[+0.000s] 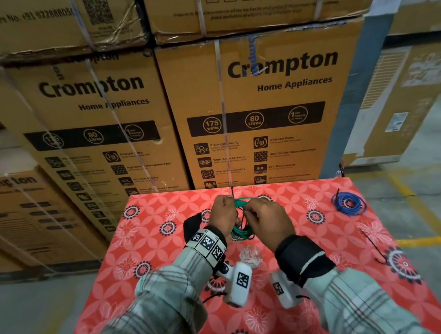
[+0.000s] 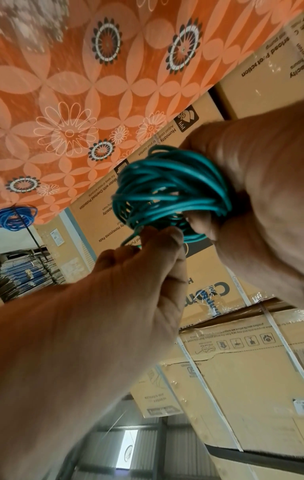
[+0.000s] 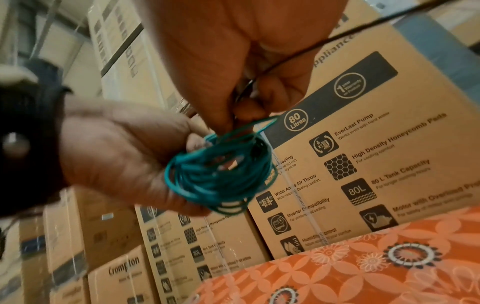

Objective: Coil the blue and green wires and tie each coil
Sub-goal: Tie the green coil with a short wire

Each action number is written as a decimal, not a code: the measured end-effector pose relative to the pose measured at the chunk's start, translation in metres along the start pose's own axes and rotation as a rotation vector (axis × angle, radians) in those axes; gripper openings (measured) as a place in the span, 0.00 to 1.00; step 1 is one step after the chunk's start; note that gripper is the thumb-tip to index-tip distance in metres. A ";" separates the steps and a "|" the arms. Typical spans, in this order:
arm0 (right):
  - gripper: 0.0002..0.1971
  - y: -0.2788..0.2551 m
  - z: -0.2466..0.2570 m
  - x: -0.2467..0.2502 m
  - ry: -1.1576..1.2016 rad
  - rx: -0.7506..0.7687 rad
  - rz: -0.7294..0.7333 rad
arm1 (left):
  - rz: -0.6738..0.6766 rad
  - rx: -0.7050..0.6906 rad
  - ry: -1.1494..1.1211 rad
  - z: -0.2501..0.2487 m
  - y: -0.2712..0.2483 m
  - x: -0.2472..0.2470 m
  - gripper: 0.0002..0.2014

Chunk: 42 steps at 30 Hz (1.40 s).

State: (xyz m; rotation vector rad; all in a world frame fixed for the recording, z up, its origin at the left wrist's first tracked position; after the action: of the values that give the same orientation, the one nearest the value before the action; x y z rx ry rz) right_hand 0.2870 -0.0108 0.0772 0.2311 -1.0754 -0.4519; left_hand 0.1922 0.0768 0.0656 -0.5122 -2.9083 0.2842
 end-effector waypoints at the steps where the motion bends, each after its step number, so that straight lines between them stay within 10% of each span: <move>1: 0.03 0.000 -0.001 0.002 0.062 -0.009 0.007 | -0.004 -0.005 -0.003 0.000 0.000 0.002 0.08; 10: 0.13 0.005 0.000 0.037 0.909 -0.319 0.449 | -0.022 0.023 0.029 0.008 0.017 0.031 0.08; 15: 0.13 0.002 0.001 0.031 1.073 -0.284 0.445 | 0.007 0.021 0.064 0.005 0.016 0.038 0.08; 25: 0.07 0.013 0.013 0.029 0.951 -0.170 0.048 | 0.061 0.013 -0.009 0.001 0.003 0.033 0.08; 29: 0.24 0.016 0.019 0.030 1.040 -0.177 -0.131 | 0.082 0.010 -0.027 0.007 -0.002 0.025 0.08; 42: 0.05 0.008 0.007 0.022 0.113 0.092 -0.334 | 0.077 -0.035 -0.050 -0.003 -0.014 0.009 0.07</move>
State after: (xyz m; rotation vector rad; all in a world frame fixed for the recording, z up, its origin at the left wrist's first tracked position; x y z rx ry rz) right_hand 0.2921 -0.0134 0.1014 0.5166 -0.9502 -0.6803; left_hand 0.1797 0.0679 0.0727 -0.6333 -2.9505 0.2602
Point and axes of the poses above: each hand's wrist, its own y-axis towards the middle knuckle, its own x-axis out of the back of the hand, z = x × y, the point moved 1 cm from there along y, towards the middle knuckle, and after that the axes turned 1 degree about -z, right-handed, at the moved point
